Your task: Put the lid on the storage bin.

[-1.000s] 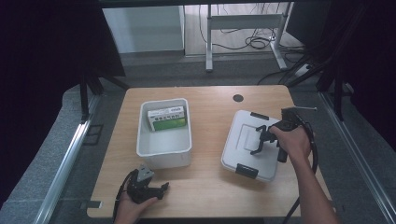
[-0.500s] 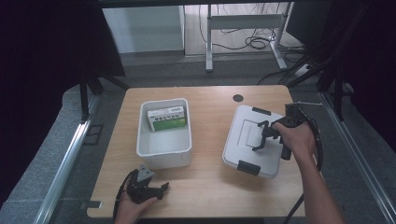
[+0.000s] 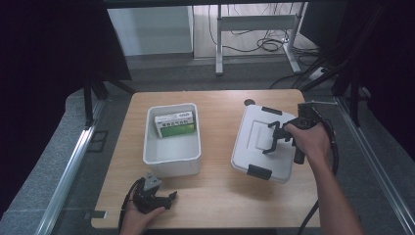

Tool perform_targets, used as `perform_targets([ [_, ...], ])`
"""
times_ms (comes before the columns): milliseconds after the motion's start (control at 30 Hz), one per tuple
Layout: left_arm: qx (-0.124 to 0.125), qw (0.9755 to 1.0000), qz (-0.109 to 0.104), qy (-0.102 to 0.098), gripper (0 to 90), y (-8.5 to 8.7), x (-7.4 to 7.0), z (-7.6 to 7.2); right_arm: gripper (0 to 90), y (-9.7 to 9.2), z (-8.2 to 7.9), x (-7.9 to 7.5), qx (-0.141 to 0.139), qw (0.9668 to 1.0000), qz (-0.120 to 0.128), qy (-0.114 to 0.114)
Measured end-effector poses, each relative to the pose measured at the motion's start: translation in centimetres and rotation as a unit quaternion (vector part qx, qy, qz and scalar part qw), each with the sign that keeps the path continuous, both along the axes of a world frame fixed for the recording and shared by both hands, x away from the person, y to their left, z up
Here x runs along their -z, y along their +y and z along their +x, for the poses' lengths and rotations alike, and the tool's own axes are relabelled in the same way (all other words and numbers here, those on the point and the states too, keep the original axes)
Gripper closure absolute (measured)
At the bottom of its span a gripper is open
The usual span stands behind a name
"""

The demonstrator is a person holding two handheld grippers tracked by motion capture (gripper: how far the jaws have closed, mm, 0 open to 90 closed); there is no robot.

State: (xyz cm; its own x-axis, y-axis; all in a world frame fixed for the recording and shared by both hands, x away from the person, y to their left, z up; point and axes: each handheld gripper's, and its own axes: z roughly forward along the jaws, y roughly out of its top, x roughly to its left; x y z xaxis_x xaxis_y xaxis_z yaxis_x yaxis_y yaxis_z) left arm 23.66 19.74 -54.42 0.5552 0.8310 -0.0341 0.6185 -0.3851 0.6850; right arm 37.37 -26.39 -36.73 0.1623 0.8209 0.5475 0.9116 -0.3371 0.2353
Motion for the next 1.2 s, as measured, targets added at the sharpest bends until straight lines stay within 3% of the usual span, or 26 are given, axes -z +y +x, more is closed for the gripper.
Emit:
perform_targets([
  [1200,0.001,1.0,0.001,0.001,12.3,0.0,0.0,0.0,84.9,3.2,0.6,-3.1,-0.03,0.9992,0.013,-0.025],
])
